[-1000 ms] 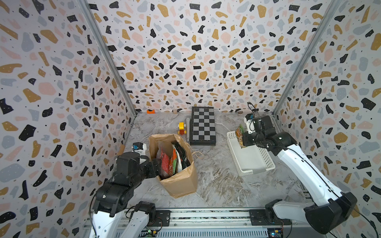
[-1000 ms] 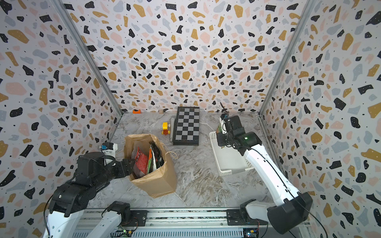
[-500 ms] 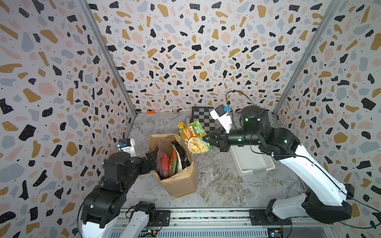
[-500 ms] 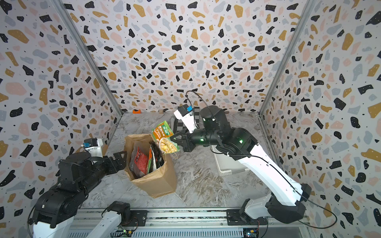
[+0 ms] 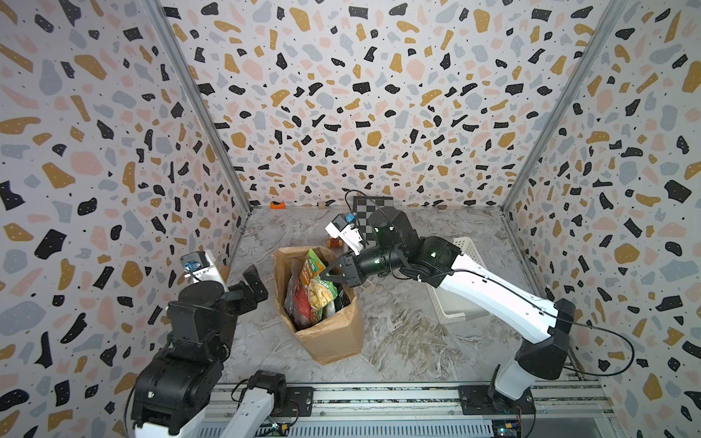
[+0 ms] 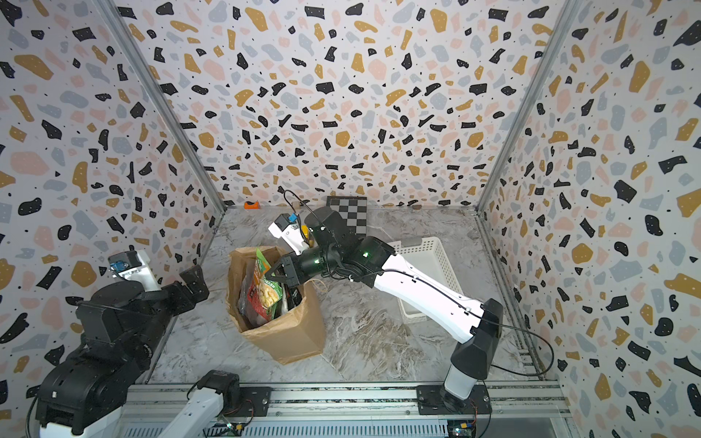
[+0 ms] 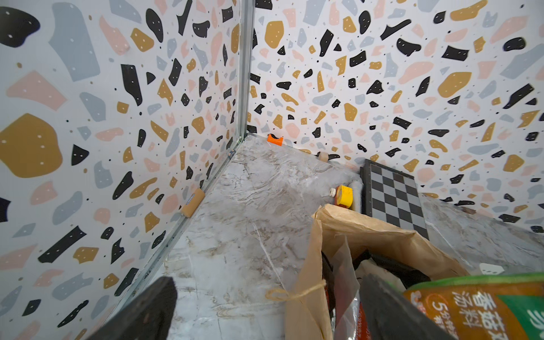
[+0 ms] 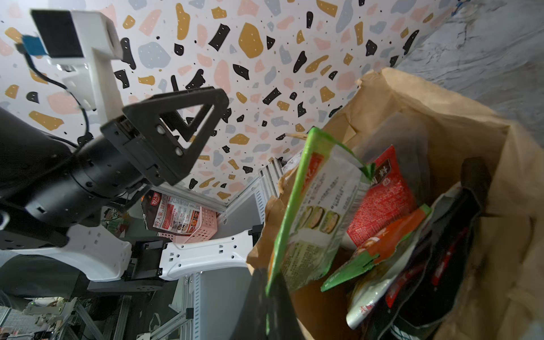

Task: Place the condiment packets inside the bag
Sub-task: Place the condiment packet in the paper bag, then reset both arms

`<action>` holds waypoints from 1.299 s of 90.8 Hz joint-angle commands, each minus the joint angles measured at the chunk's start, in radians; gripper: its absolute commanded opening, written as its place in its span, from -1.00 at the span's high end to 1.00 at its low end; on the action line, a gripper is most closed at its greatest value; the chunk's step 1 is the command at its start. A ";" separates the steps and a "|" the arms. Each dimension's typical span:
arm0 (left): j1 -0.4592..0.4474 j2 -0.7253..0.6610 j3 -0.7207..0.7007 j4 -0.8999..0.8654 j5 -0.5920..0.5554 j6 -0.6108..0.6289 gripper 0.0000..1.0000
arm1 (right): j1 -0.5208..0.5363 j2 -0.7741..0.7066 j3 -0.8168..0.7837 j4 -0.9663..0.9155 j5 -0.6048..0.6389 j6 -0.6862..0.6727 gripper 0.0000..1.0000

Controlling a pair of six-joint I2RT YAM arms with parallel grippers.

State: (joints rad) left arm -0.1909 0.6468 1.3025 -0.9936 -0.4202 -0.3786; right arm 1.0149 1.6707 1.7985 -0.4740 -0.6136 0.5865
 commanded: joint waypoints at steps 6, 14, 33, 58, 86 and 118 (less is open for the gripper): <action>0.003 0.097 -0.017 0.117 -0.095 -0.029 -1.00 | 0.002 -0.022 -0.036 -0.015 0.050 -0.021 1.00; 0.035 0.122 -0.050 0.162 -0.144 -0.057 -1.00 | 0.002 -0.017 -0.075 -0.002 0.068 -0.009 1.00; 0.216 0.113 -0.152 0.258 -0.176 -0.145 -0.99 | 0.002 -0.010 -0.080 -0.032 0.063 -0.053 0.21; 0.494 0.184 -0.327 0.352 0.061 -0.246 -0.99 | -0.066 -0.208 -0.107 -0.121 0.230 -0.236 -0.48; 0.608 0.363 -0.637 0.764 0.218 -0.263 -0.99 | -0.524 -0.592 -0.515 -0.118 0.495 -0.472 -0.99; 0.345 0.606 -0.760 1.238 0.309 0.039 -0.99 | -0.987 -0.663 -1.104 0.493 0.492 -0.597 -0.98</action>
State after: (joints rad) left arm 0.2466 1.2232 0.5426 0.0063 -0.1520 -0.5034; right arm 0.0566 1.0367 0.8146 -0.3336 -0.1230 0.0544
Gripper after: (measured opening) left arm 0.994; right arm 0.992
